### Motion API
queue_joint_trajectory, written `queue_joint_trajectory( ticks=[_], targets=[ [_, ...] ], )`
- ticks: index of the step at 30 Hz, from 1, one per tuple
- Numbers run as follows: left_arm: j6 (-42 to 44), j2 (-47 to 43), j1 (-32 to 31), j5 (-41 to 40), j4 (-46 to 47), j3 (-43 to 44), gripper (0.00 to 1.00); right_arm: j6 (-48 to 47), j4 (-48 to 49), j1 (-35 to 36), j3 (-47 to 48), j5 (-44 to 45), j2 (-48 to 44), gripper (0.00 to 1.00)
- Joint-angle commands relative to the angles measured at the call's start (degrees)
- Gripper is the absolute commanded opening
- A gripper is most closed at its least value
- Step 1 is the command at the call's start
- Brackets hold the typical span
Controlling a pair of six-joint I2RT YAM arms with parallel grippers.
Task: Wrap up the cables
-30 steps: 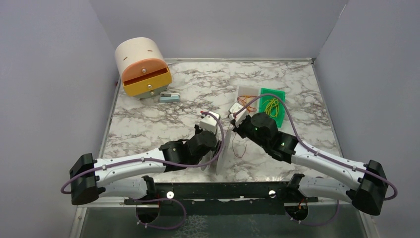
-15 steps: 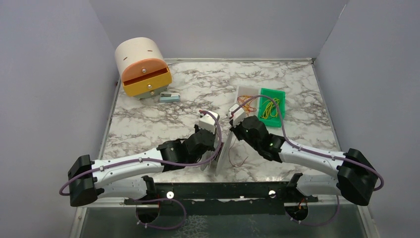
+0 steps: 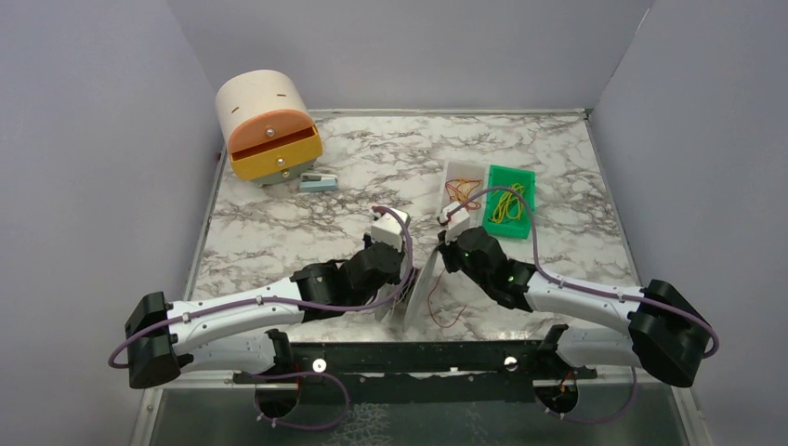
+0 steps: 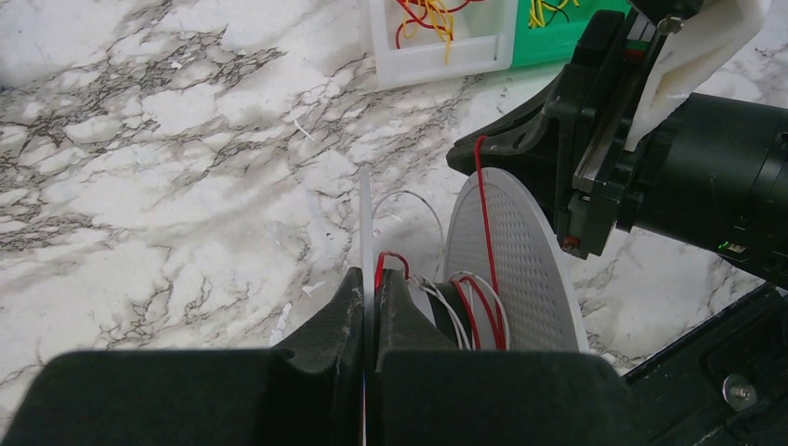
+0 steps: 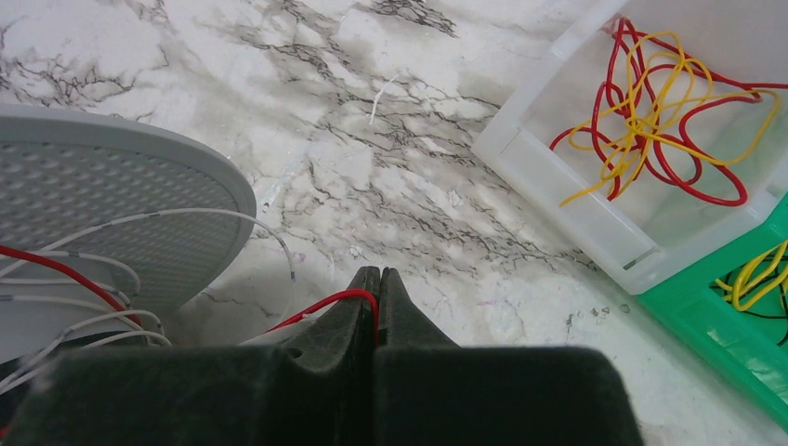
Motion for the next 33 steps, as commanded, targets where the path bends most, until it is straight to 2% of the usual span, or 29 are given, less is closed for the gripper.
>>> queue_joint_trajectory(
  ticks=[1,6,16,23,33],
  targets=[
    [-3.1,1.9,-1.4,12.3,-18.0,-2.4,0.0,3.3,2.1,-2.0,-1.6,3.7,-1.8,0.01],
    [-4.0,0.4,-1.4,9.7,-19.7,-0.2,0.0,6.6,0.3,-2.0,-2.2,3.5,-3.2,0.01],
    [-4.4,-11.3,-1.3,6.6,-22.3,7.6,0.0,8.1,-0.2,-2.0,-4.6,0.5,-5.8,0.01],
    [-5.3,-17.3,-1.3,4.6,-24.5,13.0,0.0,10.5,-0.2,-2.0,-5.8,-2.7,-6.7,0.05],
    [-7.8,-21.3,-1.3,0.1,-24.2,19.6,0.0,10.4,2.3,-2.1,-8.4,-11.5,-11.5,0.09]
  ],
)
